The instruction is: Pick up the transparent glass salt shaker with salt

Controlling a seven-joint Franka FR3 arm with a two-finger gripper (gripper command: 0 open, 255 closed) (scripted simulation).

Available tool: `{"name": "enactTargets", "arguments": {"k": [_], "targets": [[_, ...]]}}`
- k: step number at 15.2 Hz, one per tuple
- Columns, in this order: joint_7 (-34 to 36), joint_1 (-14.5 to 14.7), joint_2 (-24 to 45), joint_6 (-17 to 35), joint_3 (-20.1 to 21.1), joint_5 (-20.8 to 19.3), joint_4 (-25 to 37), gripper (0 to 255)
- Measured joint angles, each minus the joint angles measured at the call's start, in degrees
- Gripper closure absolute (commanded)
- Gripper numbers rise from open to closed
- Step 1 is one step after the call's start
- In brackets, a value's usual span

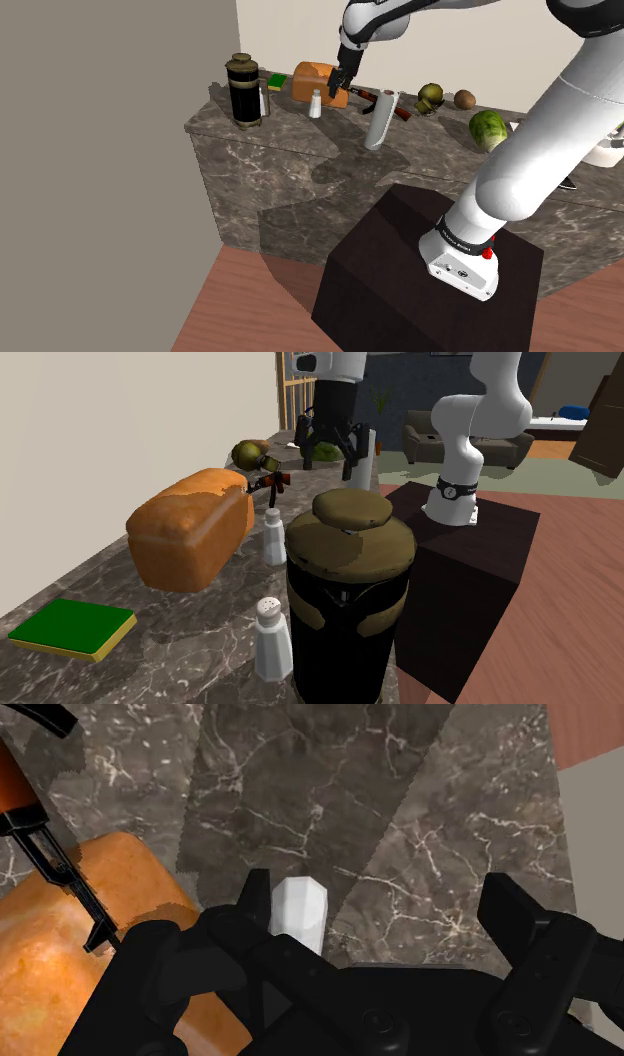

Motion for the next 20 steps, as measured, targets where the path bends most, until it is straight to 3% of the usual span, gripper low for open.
{"name": "enactTargets", "arguments": {"k": [9, 17, 18, 20], "targets": [[-9.51, -2.32, 18.48, 5.93, 0.41, 8.27, 15.55, 0], [-11.13, -2.9, 22.43, 10.66, 1.22, 10.15, 14.91, 0], [-11.2, -2.94, 22.64, 10.82, 1.26, 10.22, 14.95, 255], [-11.24, -2.94, 22.78, 10.93, 1.32, 10.3, 15.04, 255]]}}
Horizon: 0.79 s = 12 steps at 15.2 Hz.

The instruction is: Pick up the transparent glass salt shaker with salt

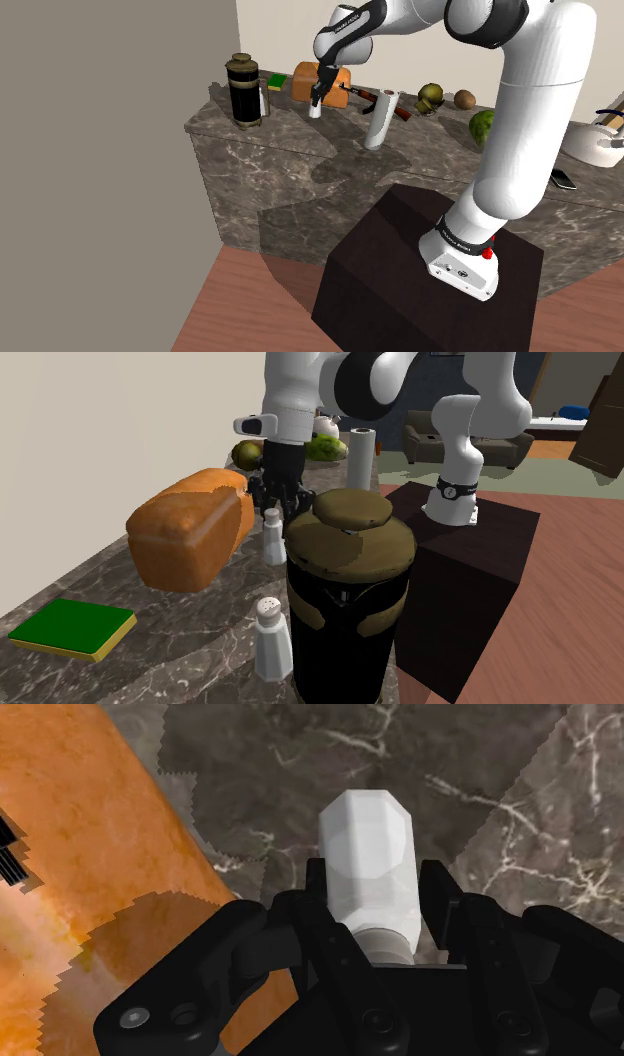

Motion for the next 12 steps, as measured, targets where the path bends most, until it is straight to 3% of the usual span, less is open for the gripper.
{"name": "enactTargets", "arguments": {"k": [12], "targets": [[0.58, 0.22, -1.29, -1.81, -0.32, -0.66, 0.54, 255]]}}
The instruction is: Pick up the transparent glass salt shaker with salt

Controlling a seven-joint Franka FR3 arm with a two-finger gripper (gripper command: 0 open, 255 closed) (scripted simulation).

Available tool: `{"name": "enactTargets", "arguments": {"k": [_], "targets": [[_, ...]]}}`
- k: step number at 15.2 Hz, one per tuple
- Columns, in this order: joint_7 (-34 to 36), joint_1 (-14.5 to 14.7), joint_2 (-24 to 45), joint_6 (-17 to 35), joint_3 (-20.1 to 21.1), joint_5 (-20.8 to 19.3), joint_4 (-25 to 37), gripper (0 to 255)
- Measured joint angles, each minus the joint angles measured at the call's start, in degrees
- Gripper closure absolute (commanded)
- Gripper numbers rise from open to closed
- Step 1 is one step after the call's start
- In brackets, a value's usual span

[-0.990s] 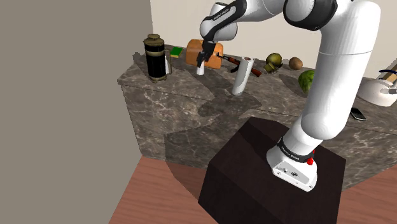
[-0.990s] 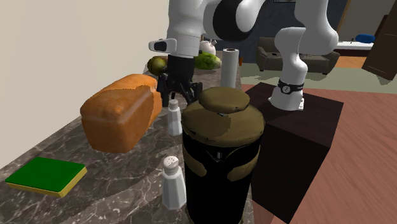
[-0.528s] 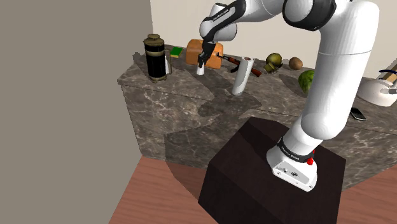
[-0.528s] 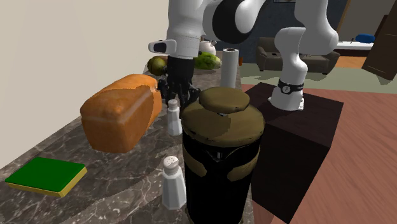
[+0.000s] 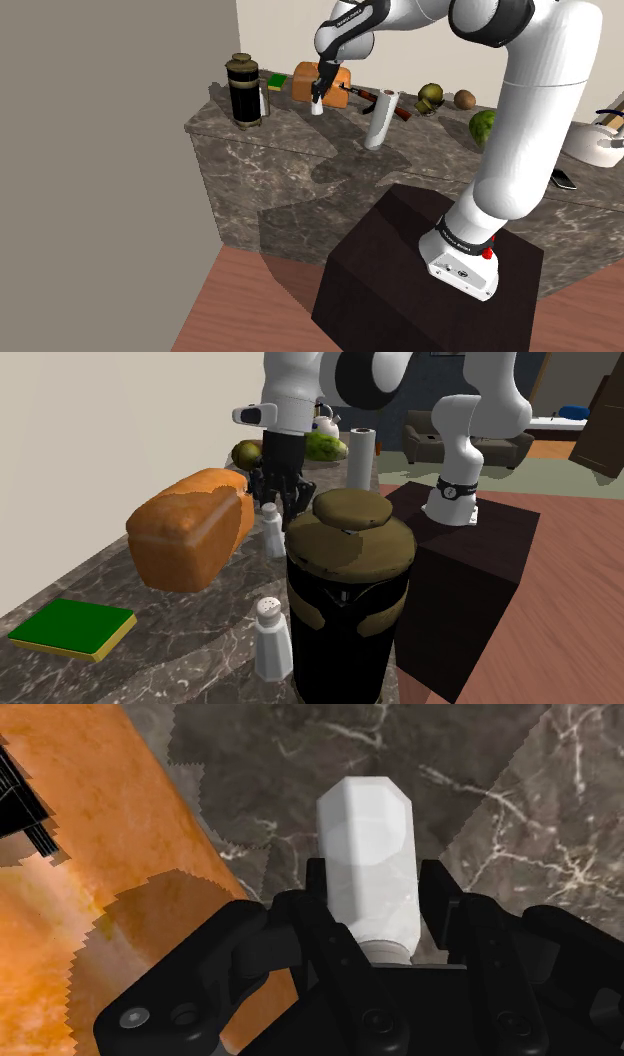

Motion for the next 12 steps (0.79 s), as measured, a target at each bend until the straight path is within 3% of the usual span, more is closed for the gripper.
{"name": "enactTargets", "arguments": {"k": [12], "targets": [[1.64, 0.43, -3.99, -7.49, -0.79, -2.0, 3.68, 255]]}}
